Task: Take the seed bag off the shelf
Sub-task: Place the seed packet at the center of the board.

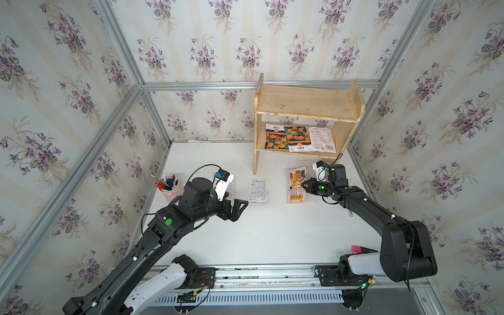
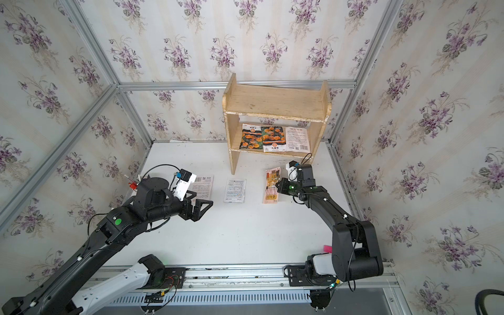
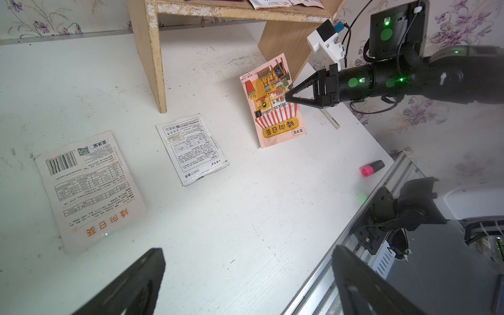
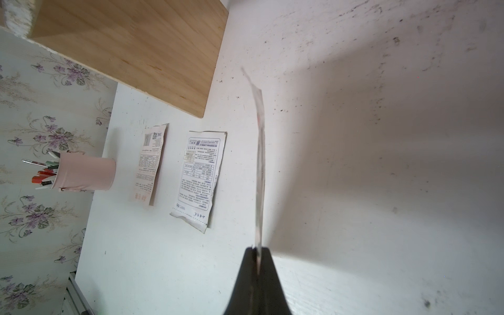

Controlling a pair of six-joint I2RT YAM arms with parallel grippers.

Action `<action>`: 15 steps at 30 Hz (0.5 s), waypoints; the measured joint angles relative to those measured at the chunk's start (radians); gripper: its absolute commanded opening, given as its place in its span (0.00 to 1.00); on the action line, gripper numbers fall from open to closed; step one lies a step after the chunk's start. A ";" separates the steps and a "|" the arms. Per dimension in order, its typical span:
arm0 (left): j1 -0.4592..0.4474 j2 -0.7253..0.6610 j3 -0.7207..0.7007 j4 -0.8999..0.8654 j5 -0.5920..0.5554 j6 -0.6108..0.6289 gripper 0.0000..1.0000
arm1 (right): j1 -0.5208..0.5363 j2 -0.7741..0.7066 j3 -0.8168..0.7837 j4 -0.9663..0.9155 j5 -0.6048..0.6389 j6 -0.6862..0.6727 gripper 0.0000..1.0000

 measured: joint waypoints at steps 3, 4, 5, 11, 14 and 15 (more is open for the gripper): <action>0.000 -0.021 0.000 0.000 0.000 -0.001 1.00 | -0.002 0.014 0.003 0.005 -0.002 0.000 0.00; 0.000 -0.026 -0.001 0.001 0.000 -0.003 1.00 | -0.002 0.021 0.004 0.006 -0.004 0.000 0.00; 0.000 -0.031 -0.002 0.001 0.000 -0.004 1.00 | -0.002 0.029 0.006 0.009 -0.006 0.000 0.00; 0.000 -0.041 -0.012 0.001 0.000 -0.015 1.00 | -0.002 0.079 0.019 0.020 -0.029 0.000 0.00; 0.000 -0.041 -0.016 0.002 0.000 -0.018 1.00 | 0.010 0.107 0.021 0.024 -0.039 0.000 0.00; 0.000 -0.040 -0.018 0.001 0.000 -0.018 1.00 | 0.016 0.116 0.020 0.024 -0.039 0.000 0.00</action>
